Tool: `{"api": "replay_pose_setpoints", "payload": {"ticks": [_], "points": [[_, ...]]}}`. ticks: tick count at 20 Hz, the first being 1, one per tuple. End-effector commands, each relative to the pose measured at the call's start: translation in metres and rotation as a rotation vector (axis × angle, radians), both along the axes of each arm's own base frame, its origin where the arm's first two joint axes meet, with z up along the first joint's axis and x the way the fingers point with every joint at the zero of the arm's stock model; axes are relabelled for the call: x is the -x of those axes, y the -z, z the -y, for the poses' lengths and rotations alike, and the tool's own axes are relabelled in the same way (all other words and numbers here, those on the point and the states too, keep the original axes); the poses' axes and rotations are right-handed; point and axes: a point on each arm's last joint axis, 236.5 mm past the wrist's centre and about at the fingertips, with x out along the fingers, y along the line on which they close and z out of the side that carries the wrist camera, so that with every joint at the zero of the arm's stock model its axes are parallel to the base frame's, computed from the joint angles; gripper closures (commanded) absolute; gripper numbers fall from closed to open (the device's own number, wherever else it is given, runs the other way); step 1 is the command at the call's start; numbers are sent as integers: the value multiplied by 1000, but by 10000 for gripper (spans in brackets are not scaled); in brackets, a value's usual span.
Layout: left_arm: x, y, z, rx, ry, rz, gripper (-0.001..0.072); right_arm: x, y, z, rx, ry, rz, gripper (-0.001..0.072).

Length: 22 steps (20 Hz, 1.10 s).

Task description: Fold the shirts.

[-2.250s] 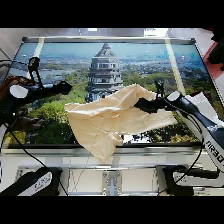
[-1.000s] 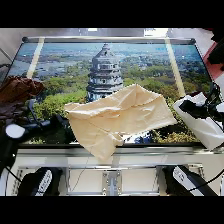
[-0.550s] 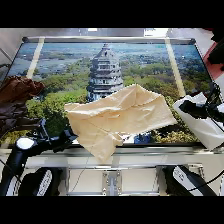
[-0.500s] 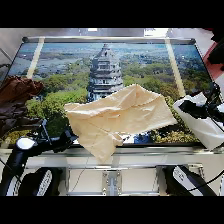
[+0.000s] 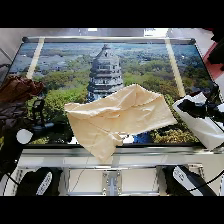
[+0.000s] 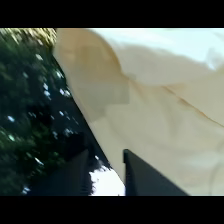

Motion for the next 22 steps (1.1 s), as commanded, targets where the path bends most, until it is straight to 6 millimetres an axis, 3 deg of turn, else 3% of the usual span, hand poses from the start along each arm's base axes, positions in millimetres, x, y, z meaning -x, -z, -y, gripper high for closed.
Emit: {"api": "replay_pose_setpoints", "payload": {"ticks": [1,3,5,6,7,8,9,10,11,14,17,19,22], "points": [[-48,-62,-18,-224,78,274,670,-3,-3,-5,-31,6,16,237],[-74,-101,-11,-159,24,449,670,-2,-3,-7,-37,3,11,237],[-96,-141,-17,-159,-30,637,669,-1,-2,-8,-42,0,6,237],[-98,-147,-18,-111,-71,653,669,0,-2,-10,-48,-2,2,237],[-91,-128,-15,-20,-126,547,669,0,-2,-10,-49,-4,0,237],[-68,-80,-13,28,-176,308,667,0,-2,-10,-49,-4,0,237],[-34,-30,-14,34,-233,48,577,0,-2,-10,-50,-4,0,237],[-2,7,-18,19,-283,-151,282,0,-2,-10,-49,-4,0,237],[14,28,-19,31,-336,-250,140,0,-2,-10,-51,-3,0,237],[36,61,2,107,-347,-402,145,1,-2,-12,-55,-6,-3,237],[75,83,21,124,-282,-631,145,1,-2,-11,-51,-8,-4,237],[72,81,55,248,-242,-654,146,2,-1,-10,-45,-9,-9,237],[79,86,74,236,-192,-673,151,4,0,-10,-43,-12,-15,237]]}}
